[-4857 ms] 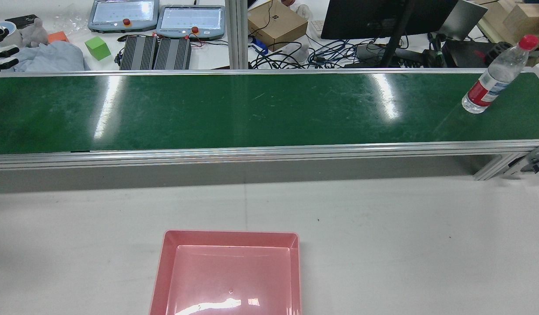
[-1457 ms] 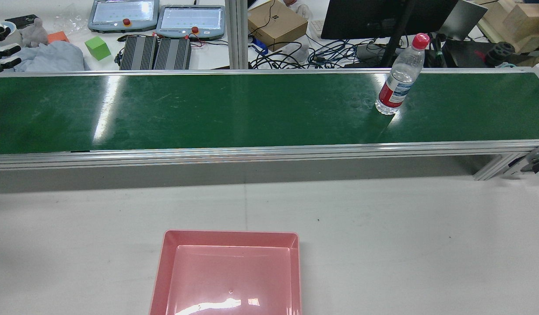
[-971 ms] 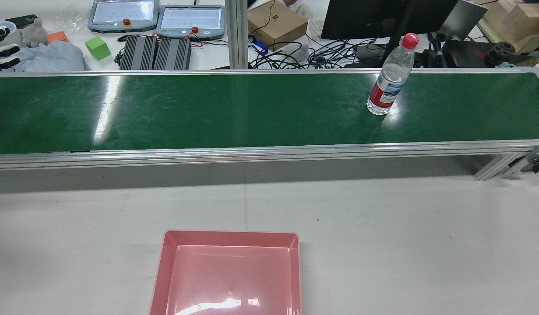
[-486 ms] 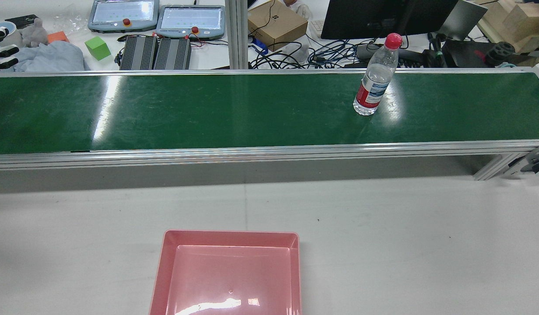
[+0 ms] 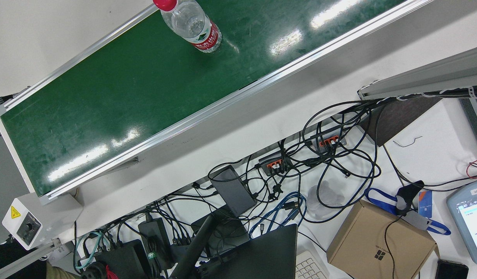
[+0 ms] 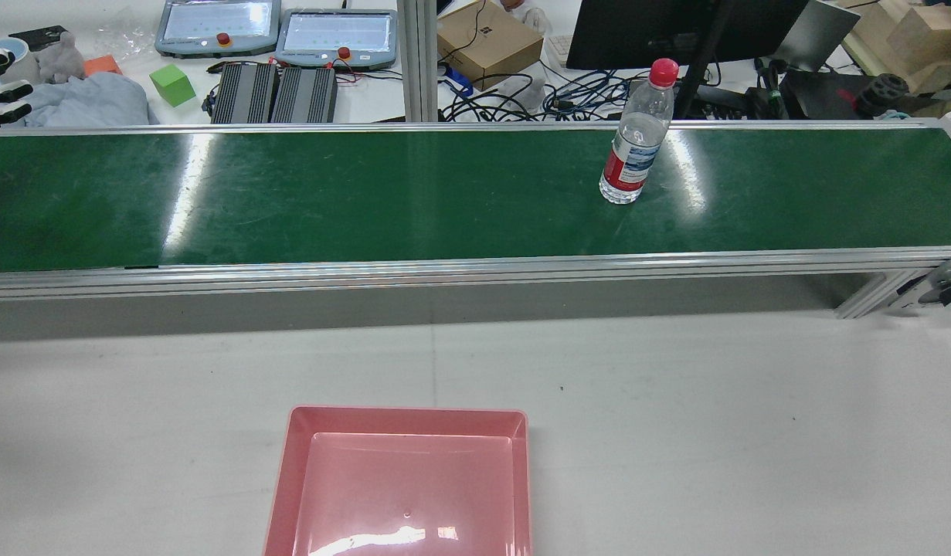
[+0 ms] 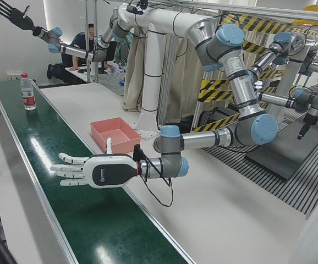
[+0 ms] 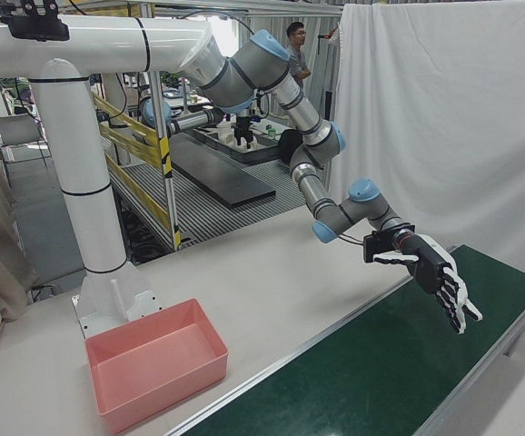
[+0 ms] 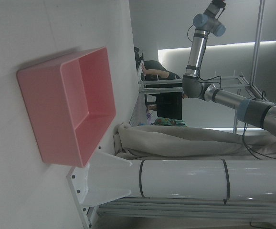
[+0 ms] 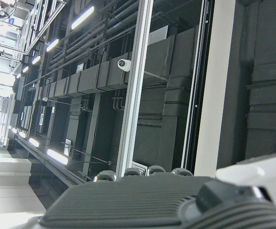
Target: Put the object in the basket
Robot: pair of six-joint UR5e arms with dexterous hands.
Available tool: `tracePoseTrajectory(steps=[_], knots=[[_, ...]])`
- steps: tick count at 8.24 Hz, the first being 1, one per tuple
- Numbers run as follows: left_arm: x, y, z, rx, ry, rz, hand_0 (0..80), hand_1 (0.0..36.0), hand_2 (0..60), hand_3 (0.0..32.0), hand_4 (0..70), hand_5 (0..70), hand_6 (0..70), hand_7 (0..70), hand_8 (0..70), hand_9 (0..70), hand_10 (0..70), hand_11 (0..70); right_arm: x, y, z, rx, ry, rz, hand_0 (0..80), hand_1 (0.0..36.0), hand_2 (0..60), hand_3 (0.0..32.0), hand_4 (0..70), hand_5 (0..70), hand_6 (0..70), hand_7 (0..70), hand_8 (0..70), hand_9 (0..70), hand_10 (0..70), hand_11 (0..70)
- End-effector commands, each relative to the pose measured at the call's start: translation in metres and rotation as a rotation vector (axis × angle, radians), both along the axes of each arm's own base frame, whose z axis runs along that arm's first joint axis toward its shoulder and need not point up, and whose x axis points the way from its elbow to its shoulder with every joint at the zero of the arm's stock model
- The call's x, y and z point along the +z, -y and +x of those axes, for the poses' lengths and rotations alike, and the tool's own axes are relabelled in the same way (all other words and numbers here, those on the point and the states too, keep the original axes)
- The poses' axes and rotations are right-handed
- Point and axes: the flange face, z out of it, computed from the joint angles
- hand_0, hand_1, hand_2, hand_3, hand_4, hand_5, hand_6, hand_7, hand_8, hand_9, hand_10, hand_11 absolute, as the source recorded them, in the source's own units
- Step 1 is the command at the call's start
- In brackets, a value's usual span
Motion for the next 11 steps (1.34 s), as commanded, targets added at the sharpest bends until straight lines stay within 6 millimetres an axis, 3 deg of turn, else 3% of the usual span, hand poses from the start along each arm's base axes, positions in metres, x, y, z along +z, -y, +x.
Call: tracePoseTrajectory(steps=[1,11], knots=[[0.0001,0.0000,0.0002,0.000,0.000,0.000,57.5,5.4,0.0,5.6,4.2,25.4,6.5,3.8,10.1,12.7,6.2,10.5,0.0001,0.0000,0.0000,0.000,0.000,-0.001,0.0,0.0,0.0,0.0,0.0,0.0,0.0,0.0,0.0,0.0,0.0,0.0],[-0.0023,0.0004,0.0004,0.001,-0.004,0.003,57.6,5.6,0.0,4.8,6.9,25.7,7.6,4.6,11.9,13.1,6.4,10.7,0.0001,0.0000,0.0000,0.000,0.000,-0.001,0.0,0.0,0.0,0.0,0.0,0.0,0.0,0.0,0.0,0.0,0.0,0.0]])
